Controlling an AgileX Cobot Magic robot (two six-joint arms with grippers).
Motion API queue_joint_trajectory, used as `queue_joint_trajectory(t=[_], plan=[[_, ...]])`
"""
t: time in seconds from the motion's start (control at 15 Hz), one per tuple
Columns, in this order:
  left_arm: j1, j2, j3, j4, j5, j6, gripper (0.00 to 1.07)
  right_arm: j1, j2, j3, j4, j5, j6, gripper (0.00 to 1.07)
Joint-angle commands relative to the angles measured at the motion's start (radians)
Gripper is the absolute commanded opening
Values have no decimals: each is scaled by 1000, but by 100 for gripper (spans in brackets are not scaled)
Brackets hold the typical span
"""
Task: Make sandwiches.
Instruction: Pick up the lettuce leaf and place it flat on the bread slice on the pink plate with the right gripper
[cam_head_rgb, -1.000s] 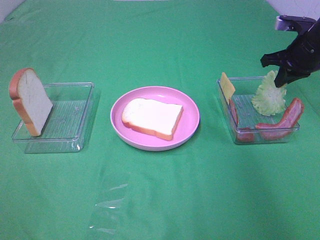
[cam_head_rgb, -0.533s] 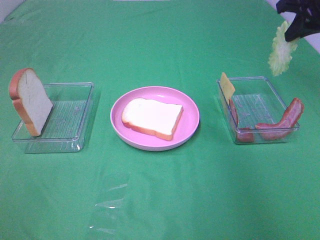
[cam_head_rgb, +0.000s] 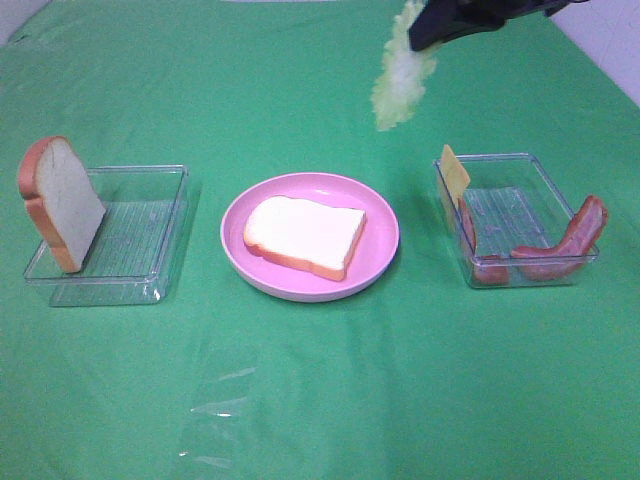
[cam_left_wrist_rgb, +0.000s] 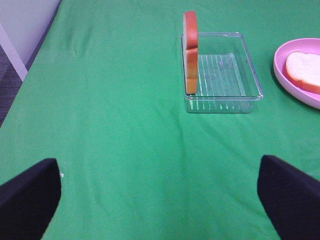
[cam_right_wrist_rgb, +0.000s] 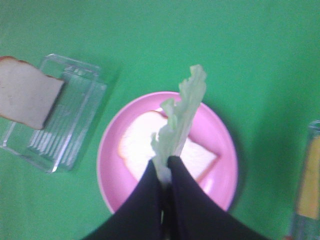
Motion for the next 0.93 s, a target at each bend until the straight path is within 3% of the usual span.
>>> queue_joint_trajectory(t=[0.07, 0.33, 0.67, 0.93], plan=[[3, -4, 4, -4, -6, 2, 100, 92, 49, -2, 64, -55, -6, 0], [3, -4, 4, -4, -6, 2, 100, 224, 201, -2, 84, -155, -30, 0], [3, -4, 4, -4, -6, 2, 100, 241, 332, -2, 89, -250, -31, 0], [3, -4, 4, -4, -6, 2, 100, 241, 382, -2, -91, -264, -11, 0]])
